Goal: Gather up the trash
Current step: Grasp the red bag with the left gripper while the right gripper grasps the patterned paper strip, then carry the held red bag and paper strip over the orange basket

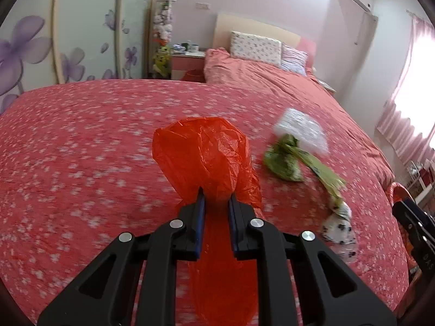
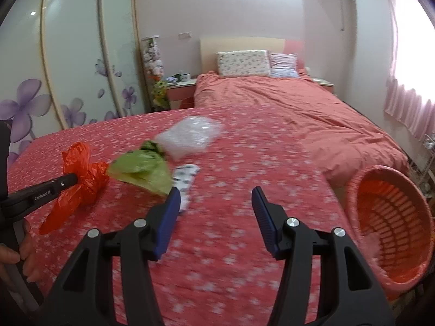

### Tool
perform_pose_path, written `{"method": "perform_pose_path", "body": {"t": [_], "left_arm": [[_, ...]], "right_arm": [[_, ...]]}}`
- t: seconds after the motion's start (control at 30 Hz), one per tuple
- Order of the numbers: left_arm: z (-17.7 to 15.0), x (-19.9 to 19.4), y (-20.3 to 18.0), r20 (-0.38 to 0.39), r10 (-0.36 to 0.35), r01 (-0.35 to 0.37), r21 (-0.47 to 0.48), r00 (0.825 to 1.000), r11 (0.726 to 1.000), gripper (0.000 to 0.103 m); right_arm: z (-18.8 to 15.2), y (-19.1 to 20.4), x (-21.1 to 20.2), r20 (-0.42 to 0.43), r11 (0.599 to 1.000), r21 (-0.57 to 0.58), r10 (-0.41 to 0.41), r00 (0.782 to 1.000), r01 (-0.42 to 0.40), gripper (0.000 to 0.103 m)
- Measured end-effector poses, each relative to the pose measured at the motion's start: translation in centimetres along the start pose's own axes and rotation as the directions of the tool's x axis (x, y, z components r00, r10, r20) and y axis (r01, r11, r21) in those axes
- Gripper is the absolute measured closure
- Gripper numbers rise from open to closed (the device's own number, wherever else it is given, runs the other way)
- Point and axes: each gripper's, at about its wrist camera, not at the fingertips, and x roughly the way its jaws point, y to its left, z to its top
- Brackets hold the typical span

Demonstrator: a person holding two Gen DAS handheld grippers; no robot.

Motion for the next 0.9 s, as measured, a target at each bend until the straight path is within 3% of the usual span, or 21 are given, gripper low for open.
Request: {"method": "perform_pose_path", "body": {"t": [0.13, 0.2, 0.3, 0.47, 0.6, 0.7, 0.9], "left_arm": [[0.5, -0.4, 1.9, 0.018, 0.024, -0.023, -0.025, 1.0, 0.999, 0.088], [0.6, -0.6, 2.5, 0.023, 0.03, -0.029, -0.034, 0.999, 0.999, 0.088], [0.6, -0.8, 3.1, 0.029, 0.035, -0.034, -0.04, 0.999, 0.999, 0.088], [0.7, -0.6, 4.0, 0.03, 0.035, -0.034, -0.05, 0.999, 0.998, 0.088], [0.7, -0.4, 4.1, 0.026, 0.03, -0.029, -0.053, 0.999, 0.998, 0.088], [0.6, -0.4, 3.9, 0.026, 0.025, -0.024, -0.049, 0.999, 0.999, 0.088], [0.7, -0.4, 2.8, 0.027, 0.008, -0.007, -0.036, 1.0, 0.999, 0.088]], "right_arm": [[0.2, 2.2, 1.8, -0.038, 0.999, -0.017, 0.04, 0.998, -0.041, 0.05], [0.3, 3.0, 3.2, -0.067, 0.999, -0.021, 0.047, 0.997, -0.049, 0.055], [0.3, 3.7, 5.0, -0.115, 0.999, -0.029, 0.041, 0.993, -0.045, 0.063], [-0.1, 4.4, 7.4, -0.171, 0.999, -0.035, 0.021, 0.985, -0.028, 0.065], [-0.2, 4.3, 8.7, -0.218, 0.999, -0.026, 0.012, 0.976, -0.018, 0.074], [-0.3, 3.9, 8.8, -0.229, 1.0, -0.028, 0.001, 0.973, -0.008, 0.082], [-0.3, 1.4, 8.1, -0.208, 0.999, -0.003, -0.042, 0.977, 0.042, 0.086]]}}
